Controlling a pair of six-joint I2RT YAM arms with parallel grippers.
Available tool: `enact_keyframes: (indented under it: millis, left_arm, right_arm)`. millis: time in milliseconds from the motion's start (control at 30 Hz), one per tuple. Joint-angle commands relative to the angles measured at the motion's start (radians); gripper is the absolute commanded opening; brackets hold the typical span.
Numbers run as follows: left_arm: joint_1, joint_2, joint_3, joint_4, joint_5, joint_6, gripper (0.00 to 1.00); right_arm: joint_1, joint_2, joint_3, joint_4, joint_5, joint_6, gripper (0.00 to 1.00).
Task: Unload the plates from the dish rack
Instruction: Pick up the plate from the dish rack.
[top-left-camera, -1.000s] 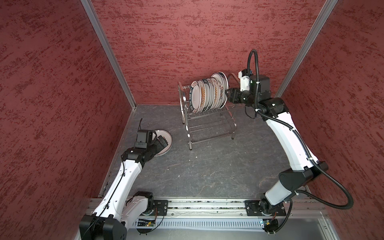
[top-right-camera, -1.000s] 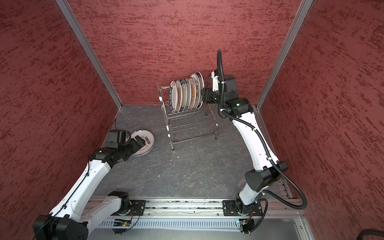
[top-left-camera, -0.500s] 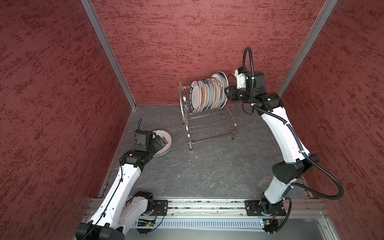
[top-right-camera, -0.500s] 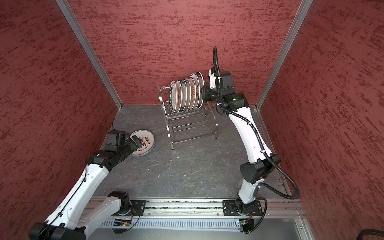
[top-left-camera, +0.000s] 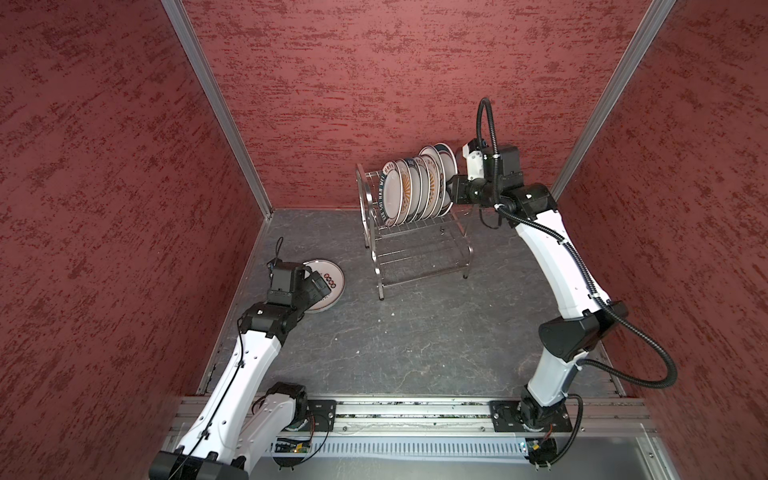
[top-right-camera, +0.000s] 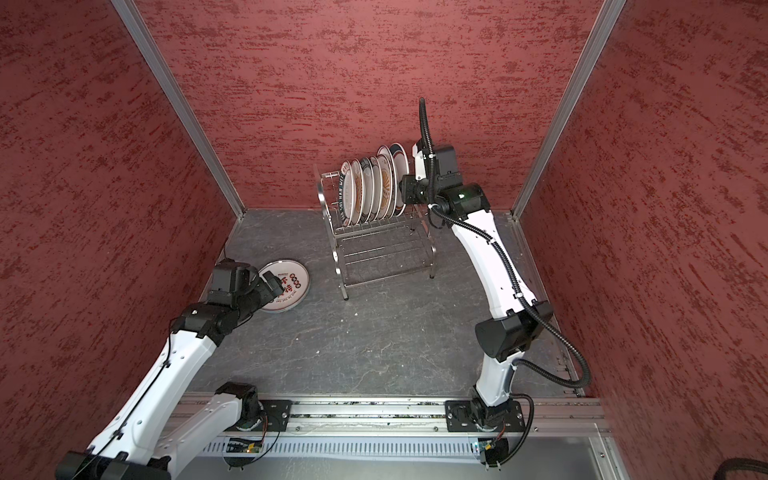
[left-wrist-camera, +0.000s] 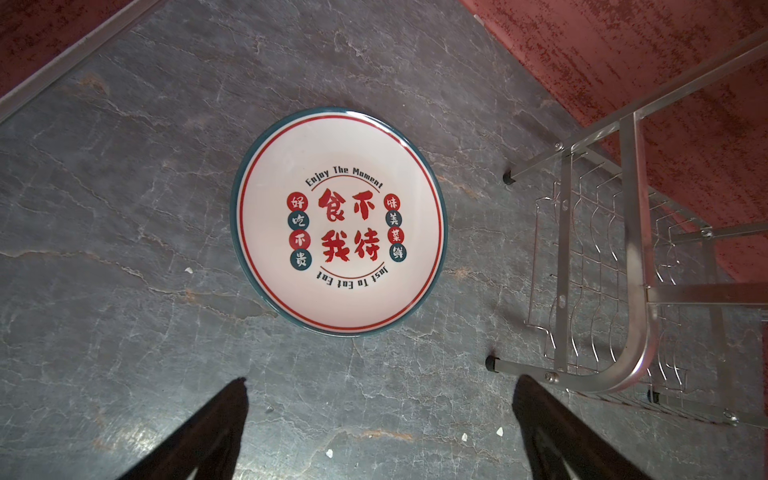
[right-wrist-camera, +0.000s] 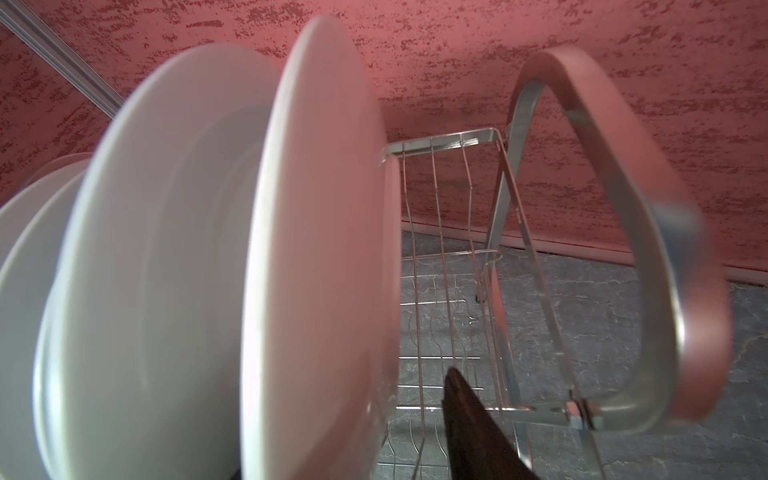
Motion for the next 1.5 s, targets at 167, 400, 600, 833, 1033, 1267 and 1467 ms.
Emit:
enact_keyframes:
  millis: [167,400,600,833,1033,1267,1467]
  left_arm:
    - [-0.033,0.019,0.001,-0.007,-0.041,0.029,0.99]
    - [-0.062,-0.016,-0.030,0.003,-0.119,0.007,0.99]
    - [-0.060,-0.005,-0.038,0.021,-0.108,-0.013,0.99]
    - [-0.060,0.022,-0.020,0.003,-0.124,-0.037,0.99]
    - [-0.060,0.002,-0.045,0.039,-0.123,-0.036,0.99]
    - [-0.054,-0.005,-0.040,0.029,-0.124,-0.047,0.99]
    - [-0.034,0.007,-0.029,0.007,-0.085,-0.049,0.99]
  right_arm:
    - [0.016,0.023,0.012,-0.024,0.031,0.006,0.45]
    - [0.027,0.020,0.009,-0.021,0.048,0.017,0.41]
    - [0.029,0.014,0.010,-0.018,0.065,0.019,0.36]
    - [0.028,0.003,-0.009,0.012,0.072,0.015,0.32]
    - [0.031,-0.009,-0.021,0.024,0.080,0.020,0.29]
    - [0.038,-0.020,-0.023,0.029,0.092,0.015,0.21]
    - [0.047,-0.028,-0.022,0.036,0.106,0.014,0.20]
